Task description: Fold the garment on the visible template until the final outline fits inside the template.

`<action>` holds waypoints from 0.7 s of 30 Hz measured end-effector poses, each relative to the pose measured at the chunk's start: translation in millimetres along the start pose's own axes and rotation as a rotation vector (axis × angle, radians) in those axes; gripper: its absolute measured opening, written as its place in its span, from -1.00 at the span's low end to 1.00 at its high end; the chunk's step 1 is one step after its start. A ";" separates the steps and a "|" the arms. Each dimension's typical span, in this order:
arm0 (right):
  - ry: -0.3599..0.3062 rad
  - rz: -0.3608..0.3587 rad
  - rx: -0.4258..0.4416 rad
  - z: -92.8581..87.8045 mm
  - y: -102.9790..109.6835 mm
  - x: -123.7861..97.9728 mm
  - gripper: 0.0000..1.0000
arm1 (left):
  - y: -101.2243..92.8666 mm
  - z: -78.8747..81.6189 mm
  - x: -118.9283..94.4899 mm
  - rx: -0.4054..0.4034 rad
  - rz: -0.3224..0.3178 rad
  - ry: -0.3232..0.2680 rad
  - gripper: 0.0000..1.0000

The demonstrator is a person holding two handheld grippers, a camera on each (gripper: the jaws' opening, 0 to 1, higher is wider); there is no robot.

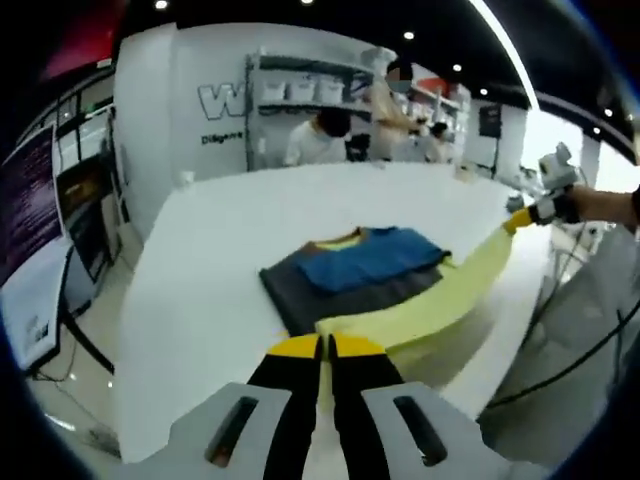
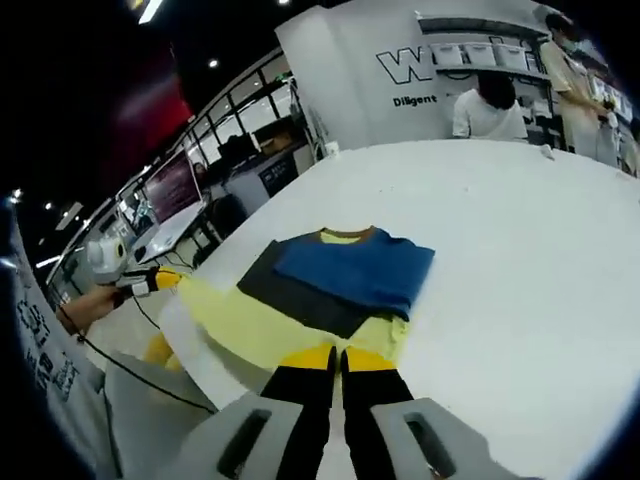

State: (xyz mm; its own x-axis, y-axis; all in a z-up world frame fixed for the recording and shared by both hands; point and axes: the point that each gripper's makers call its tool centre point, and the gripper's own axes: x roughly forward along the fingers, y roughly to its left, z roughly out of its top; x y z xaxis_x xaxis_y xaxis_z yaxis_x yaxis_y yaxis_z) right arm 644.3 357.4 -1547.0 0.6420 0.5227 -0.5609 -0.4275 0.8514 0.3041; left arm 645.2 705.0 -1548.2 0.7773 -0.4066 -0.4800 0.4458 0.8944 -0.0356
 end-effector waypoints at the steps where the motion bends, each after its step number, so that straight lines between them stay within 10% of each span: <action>1: -0.018 0.000 0.006 7.3 -2.1 2.5 -1.00 | 2.8 6.9 5.0 0.000 0.003 -0.010 -1.00; 11: -0.108 0.025 0.045 66.0 -21.1 24.5 -1.00 | 30.2 64.8 45.4 0.084 -0.012 -0.088 -1.00; 21: -0.159 -0.006 0.062 96.3 -49.5 71.2 -1.00 | 58.5 74.1 100.5 0.089 -0.001 -0.082 -1.00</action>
State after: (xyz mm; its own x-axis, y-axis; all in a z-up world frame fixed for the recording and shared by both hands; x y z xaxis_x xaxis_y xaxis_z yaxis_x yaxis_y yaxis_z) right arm 772.4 356.8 -1527.8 0.7390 0.5137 -0.4358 -0.3865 0.8532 0.3503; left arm 782.3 702.6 -1533.5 0.8091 -0.4244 -0.4066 0.4814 0.8754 0.0442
